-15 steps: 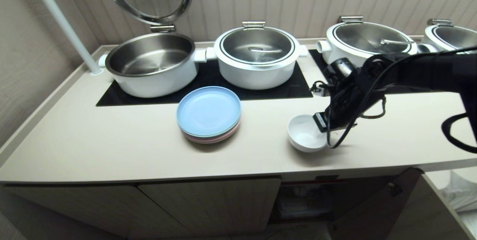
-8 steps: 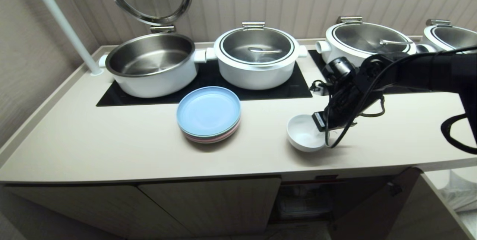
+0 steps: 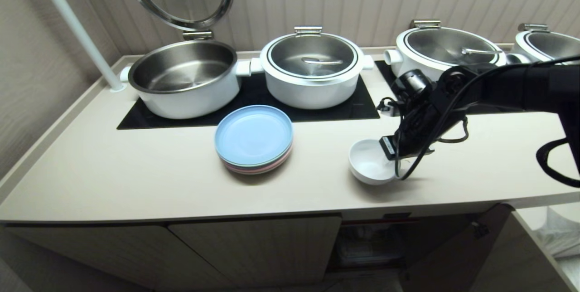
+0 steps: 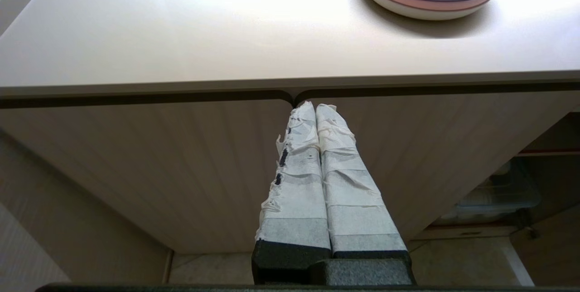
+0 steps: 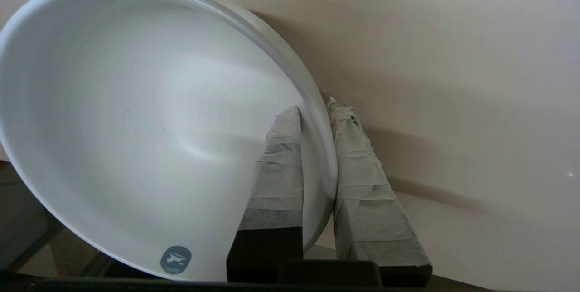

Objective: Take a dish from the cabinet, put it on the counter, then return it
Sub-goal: Pick up the bowl from the table

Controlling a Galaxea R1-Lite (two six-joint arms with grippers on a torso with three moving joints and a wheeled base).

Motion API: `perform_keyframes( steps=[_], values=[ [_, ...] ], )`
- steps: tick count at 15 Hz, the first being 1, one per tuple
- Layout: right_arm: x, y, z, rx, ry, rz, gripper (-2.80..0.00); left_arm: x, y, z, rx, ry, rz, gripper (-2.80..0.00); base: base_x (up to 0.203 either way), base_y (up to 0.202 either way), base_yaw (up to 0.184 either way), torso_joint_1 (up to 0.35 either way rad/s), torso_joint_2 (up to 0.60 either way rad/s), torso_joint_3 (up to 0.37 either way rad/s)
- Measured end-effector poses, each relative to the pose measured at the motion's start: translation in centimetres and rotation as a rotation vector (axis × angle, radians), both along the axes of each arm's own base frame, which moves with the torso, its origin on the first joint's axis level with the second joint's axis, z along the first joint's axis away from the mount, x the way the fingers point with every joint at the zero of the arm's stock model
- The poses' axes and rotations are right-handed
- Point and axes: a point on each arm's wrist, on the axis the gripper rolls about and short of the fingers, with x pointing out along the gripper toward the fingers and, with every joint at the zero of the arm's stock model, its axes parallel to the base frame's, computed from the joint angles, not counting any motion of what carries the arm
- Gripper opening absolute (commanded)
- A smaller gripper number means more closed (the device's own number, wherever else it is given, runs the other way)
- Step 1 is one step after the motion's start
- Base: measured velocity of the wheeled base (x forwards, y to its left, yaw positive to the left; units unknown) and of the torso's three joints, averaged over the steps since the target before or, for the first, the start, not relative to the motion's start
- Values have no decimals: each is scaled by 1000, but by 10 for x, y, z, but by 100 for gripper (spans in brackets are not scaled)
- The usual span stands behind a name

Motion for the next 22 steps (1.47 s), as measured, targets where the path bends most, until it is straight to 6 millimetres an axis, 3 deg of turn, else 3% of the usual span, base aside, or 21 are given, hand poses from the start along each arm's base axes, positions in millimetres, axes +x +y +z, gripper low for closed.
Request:
perform_keyframes(
  steps=[22],
  values=[
    [-8,-6,13,100,23,-187,-280,0,0,0,0,0,0,-280,0,0,0,0,0,0]
  ],
)
